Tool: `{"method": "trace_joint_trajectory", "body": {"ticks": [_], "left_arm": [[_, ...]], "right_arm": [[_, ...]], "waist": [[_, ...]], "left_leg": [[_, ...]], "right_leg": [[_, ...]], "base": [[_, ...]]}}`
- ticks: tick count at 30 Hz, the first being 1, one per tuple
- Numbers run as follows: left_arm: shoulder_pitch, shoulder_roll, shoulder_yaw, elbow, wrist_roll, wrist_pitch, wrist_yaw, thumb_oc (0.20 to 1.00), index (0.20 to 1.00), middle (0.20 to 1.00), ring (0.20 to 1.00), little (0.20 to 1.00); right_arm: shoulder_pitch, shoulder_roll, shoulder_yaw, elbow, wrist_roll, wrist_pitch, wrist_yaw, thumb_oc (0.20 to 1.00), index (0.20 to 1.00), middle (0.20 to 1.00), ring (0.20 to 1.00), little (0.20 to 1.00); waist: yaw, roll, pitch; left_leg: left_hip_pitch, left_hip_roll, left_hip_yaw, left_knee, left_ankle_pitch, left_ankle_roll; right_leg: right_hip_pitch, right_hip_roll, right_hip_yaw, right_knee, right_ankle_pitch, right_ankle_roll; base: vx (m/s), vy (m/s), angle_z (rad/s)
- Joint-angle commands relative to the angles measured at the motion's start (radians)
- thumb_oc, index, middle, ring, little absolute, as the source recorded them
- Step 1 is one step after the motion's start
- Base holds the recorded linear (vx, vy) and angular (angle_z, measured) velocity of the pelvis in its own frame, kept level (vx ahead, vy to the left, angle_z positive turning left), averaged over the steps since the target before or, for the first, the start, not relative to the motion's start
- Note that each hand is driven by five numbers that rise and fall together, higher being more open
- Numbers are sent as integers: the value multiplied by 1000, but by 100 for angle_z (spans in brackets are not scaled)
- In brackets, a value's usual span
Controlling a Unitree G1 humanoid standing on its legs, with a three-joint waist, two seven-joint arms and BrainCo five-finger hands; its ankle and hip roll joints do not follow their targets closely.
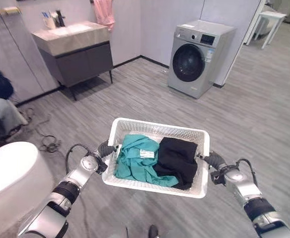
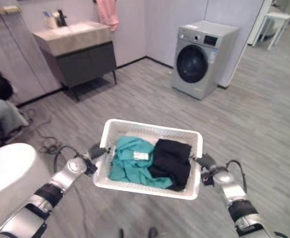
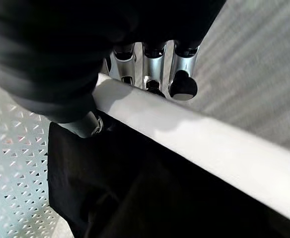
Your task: Grab the laundry basket,head to the washer,open it,put in the laundry and shut it.
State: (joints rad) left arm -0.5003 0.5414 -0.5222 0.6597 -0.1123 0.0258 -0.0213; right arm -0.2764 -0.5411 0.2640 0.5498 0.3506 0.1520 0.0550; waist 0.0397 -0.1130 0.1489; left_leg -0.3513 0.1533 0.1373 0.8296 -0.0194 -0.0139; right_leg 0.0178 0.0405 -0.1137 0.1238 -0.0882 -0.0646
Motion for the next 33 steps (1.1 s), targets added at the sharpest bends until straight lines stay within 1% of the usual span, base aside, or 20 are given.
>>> {"method": "trace_joint_trajectory", "body": {"ticks": [1,2,5,7,10,11,12,13,14,15,17,19,20,23,24,25,26,29,32,33], "left_arm": [[-115,3,7,-16,-24,-53,17,200,200,200,200,200],[-131,5,2,-16,-23,-55,20,200,200,200,200,200],[-166,0,-30,3,-21,-61,23,200,200,200,200,200],[-153,1,-33,-3,-14,-64,18,200,200,200,200,200],[-144,3,-37,-7,-13,-69,15,200,200,200,200,200],[-139,7,-37,-6,-11,-73,18,200,200,200,200,200],[-124,18,-35,-3,-11,-77,20,200,200,200,200,200],[-115,22,-35,-13,-15,-75,18,200,200,200,200,200],[-115,22,-35,-13,-15,-75,18,200,200,200,200,200],[-108,22,-35,-17,-16,-73,18,200,200,200,200,200],[-89,26,-27,-26,-27,-71,20,200,200,200,200,200],[-84,23,-25,-27,-37,-67,20,200,200,200,200,200],[-69,23,-16,-32,-41,-67,17,200,200,200,200,200],[-64,19,-8,-27,-41,-69,20,200,200,200,200,200],[-59,20,-3,-25,-37,-70,20,200,200,200,200,200],[-56,12,8,-11,-22,-71,24,200,200,200,200,200],[-60,7,15,1,-9,-74,30,200,200,200,200,200],[-78,-7,8,24,28,-79,38,200,200,200,200,200],[-81,-12,10,23,36,-87,35,200,200,200,200,200],[-80,-16,6,31,35,-90,37,200,200,200,200,200]], "right_arm": [[-22,-51,-53,-140,73,-103,19,200,200,200,200,200],[-13,-50,-61,-143,70,-107,12,200,200,200,200,200],[1,-34,-71,-112,70,-130,-4,200,200,200,200,200],[-3,-15,-66,-78,72,-134,-1,200,200,200,200,200],[-7,-3,-60,-54,69,-136,7,200,200,200,200,200],[-6,7,-62,-46,69,-137,7,200,200,200,200,200],[-6,26,-67,-28,68,-143,9,200,200,200,200,200],[-14,32,-66,-20,66,-141,10,200,200,200,200,200],[-14,32,-66,-20,66,-141,10,200,200,200,200,200],[-22,37,-60,-8,65,-142,12,200,200,200,200,200],[-40,48,-56,7,57,-138,16,200,200,200,200,200],[-44,45,-56,22,66,-138,16,200,200,200,200,200],[-39,38,-63,21,72,-134,20,200,200,200,200,200],[-39,34,-62,22,79,-134,22,200,200,200,200,200],[-35,29,-66,16,81,-133,26,200,200,200,200,200],[-20,22,-77,0,86,-132,27,200,200,200,200,200],[-18,23,-81,-1,86,-136,27,200,200,200,200,200],[7,12,-96,-17,91,-145,30,200,200,200,200,200],[22,-3,-104,-38,88,-147,36,200,200,200,200,200],[21,-11,-106,-41,92,-151,31,200,200,200,200,200]], "waist": [[38,41,-16],[54,64,-23],[74,67,-15],[87,77,-37],[98,75,-59],[104,66,-67],[102,49,-77],[100,58,-76],[101,59,-77],[94,72,-72],[74,118,-53],[52,123,-40],[28,118,-37],[13,113,-32],[5,106,-34],[-19,103,-29],[-24,96,-31],[-37,79,-49],[-46,83,-68],[-56,90,-75]], "left_leg": [[101,-1,-34,-308,82,-40],[102,12,-50,-561,111,-49],[95,-19,-121,-834,162,-68],[97,-38,-142,-829,168,-61],[92,-66,-147,-759,176,-47],[93,-84,-143,-731,163,-33],[141,-125,-121,-707,109,12],[163,-124,-105,-709,93,30],[163,-123,-105,-709,93,30],[189,-122,-90,-709,78,45],[282,-118,-66,-722,32,78],[328,-134,-76,-729,11,81],[370,-149,-91,-742,-12,69],[408,-154,-103,-757,-40,57],[425,-161,-112,-764,-54,46],[478,-161,-135,-769,-105,28],[501,-163,-137,-767,-127,19],[555,-158,-149,-732,-189,-4],[568,-130,-155,-671,-168,-32],[564,-104,-166,-606,-118,-52]], "right_leg": [[37,-95,-14,-25,54,110],[70,-73,-10,-29,21,121],[142,-51,14,-11,-56,121],[187,-45,44,2,-95,132],[213,-55,70,45,-96,140],[205,-67,86,104,-68,152],[147,-107,102,294,78,205],[96,-117,100,391,151,230],[95,-116,101,391,151,229],[50,-130,86,482,207,247],[-84,-189,16,606,223,239],[-159,-200,-11,546,174,219],[-198,-203,-18,435,149,215],[-212,-218,-27,308,142,217],[-239,-236,-20,208,150,222],[-245,-254,-8,-1,188,246],[-263,-270,-9,-60,209,261],[-228,-272,-12,-104,234,269],[-200,-252,-7,-79,256,257],[-188,-227,-4,-54,247,244]], "base": [[401,135,-24],[438,132,-60],[623,124,-48],[600,143,-15],[395,136,-27],[645,268,-20],[555,290,-22],[396,229,-18],[210,154,-38],[347,231,-26],[459,265,-18],[440,73,-12],[415,5,17],[316,-72,36],[549,-172,62],[714,-235,65],[766,-240,67],[485,-163,38],[396,-169,65],[432,-284,47]]}}
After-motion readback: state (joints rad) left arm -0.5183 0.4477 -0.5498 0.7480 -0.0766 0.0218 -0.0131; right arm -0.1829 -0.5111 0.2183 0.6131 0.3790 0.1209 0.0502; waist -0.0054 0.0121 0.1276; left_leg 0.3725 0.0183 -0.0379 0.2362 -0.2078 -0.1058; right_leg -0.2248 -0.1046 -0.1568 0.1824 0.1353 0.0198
